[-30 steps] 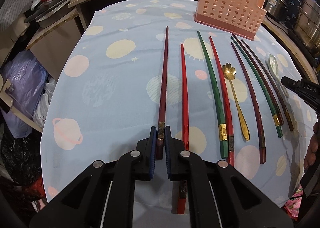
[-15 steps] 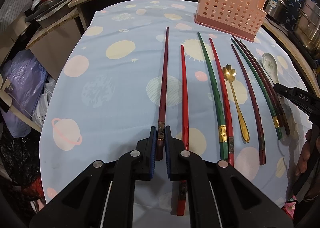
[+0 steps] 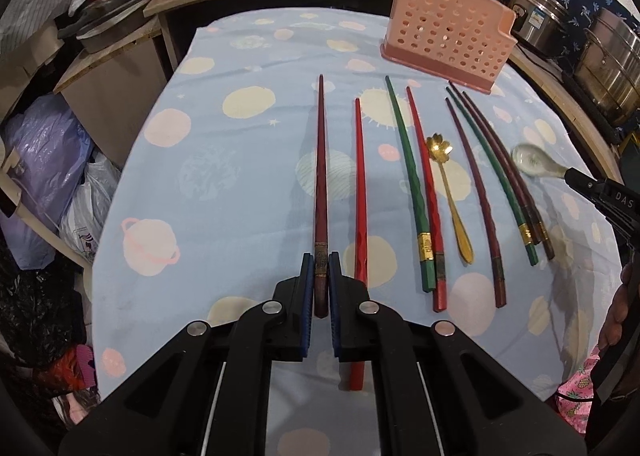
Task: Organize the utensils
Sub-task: 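Lift the chopstick and spoon with both tools toward the pink holder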
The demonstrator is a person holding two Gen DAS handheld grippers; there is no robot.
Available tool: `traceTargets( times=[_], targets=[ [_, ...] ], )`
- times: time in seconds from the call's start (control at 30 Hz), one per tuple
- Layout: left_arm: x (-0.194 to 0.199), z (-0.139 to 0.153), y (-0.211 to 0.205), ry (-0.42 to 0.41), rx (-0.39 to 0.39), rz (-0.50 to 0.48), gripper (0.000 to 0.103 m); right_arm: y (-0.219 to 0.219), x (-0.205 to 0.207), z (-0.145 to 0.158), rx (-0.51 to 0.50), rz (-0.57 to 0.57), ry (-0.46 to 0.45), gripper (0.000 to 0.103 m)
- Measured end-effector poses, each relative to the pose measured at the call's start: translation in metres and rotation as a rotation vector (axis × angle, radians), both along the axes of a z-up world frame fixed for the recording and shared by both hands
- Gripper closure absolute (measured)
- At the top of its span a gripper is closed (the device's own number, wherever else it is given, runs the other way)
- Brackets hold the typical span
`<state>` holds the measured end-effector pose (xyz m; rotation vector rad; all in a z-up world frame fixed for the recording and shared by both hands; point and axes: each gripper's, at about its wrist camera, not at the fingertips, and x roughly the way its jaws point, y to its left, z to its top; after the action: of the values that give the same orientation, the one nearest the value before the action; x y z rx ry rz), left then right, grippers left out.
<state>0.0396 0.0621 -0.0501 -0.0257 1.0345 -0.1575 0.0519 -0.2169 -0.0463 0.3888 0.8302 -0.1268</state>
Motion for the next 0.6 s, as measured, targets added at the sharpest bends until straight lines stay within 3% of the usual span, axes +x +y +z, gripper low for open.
traceTargets(
  times=[0.27,0.6],
  targets=[
    [-0.006,0.051,-0.001,-0.119,-0.024,-0.001,0.096,-0.01,-0.017,0.034,0.0,-0.018,-0.065,0.097],
    [0.014,0.111,-0.006,-0.251,-0.047,0.002,0.096,-0.013,-0.015,0.069,-0.008,-0.017,-0.129,0.097]
  ],
)
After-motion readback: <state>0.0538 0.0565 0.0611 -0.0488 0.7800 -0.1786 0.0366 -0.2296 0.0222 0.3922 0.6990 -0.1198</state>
